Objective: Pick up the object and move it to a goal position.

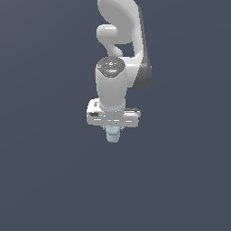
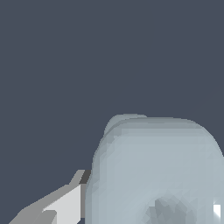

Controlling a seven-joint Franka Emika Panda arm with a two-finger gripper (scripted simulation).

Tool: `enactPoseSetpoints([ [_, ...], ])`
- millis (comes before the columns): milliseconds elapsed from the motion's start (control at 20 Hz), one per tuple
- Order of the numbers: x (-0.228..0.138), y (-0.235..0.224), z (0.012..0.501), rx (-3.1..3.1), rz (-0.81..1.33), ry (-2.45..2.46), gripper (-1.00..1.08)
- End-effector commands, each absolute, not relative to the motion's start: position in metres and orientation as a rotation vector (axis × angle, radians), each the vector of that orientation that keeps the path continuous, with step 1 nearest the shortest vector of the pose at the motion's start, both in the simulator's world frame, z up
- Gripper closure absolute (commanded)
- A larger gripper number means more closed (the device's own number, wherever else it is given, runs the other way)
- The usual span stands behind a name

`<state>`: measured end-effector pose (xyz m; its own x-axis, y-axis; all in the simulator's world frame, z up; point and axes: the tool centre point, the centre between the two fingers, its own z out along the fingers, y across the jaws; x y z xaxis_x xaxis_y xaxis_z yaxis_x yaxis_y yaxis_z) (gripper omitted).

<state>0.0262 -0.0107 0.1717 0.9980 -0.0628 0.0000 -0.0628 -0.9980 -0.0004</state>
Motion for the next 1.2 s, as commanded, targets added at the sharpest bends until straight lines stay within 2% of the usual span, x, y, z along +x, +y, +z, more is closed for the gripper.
enactPoseSetpoints([
  [0,0.029,-0.018,0.200,-3.139,0.000,0.099,1.08],
  [700,0.045,-0.055,0.348,-3.139,0.000,0.099,1.08],
  [1150,0.055,-0.071,0.411,-3.140,0.000,0.099,1.08],
])
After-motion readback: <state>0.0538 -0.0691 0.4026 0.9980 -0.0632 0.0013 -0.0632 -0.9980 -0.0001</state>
